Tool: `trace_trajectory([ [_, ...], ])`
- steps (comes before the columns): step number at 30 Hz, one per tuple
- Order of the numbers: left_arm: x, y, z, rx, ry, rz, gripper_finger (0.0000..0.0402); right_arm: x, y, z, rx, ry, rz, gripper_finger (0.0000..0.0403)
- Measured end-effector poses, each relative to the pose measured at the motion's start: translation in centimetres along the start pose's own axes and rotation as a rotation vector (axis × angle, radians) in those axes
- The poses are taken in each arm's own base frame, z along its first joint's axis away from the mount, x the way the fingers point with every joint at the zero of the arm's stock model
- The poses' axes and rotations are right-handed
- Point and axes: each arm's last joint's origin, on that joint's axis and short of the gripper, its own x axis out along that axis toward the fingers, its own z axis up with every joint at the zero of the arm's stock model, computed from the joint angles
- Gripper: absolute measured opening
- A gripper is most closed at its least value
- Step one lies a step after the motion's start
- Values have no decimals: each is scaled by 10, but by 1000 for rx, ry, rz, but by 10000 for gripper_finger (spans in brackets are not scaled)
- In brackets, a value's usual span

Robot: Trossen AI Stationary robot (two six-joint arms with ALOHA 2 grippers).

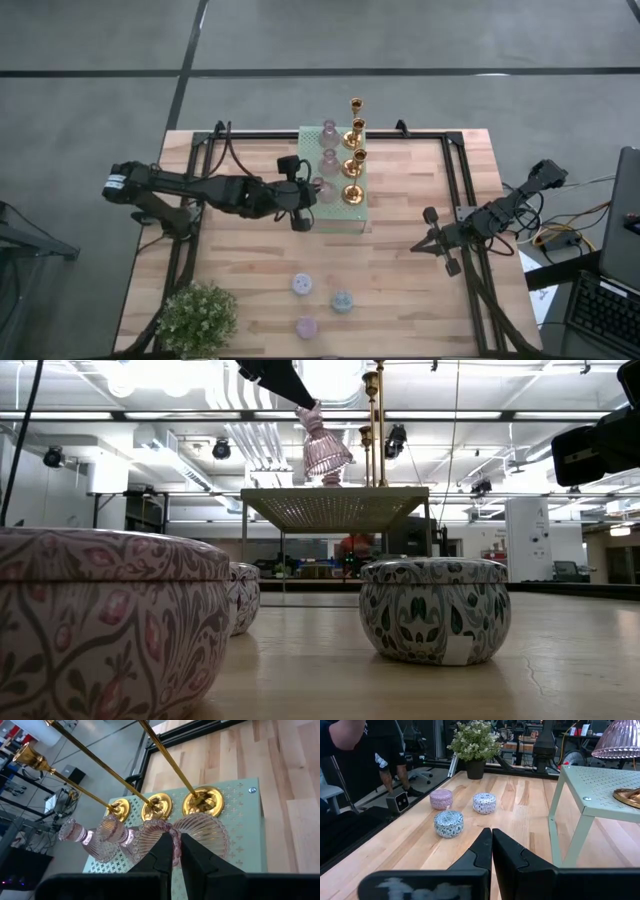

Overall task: Pick & Place candle stick holders
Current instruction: Put the pink candle holder on the shelf align with other pink candle holders

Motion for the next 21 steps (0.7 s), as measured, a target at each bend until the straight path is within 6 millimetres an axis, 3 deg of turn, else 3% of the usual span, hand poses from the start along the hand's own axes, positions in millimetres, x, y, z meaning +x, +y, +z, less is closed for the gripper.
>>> trace_trajectory([
  [21,12,0,-14,17,60,-34,25,0,0,0,0,0,0,8],
])
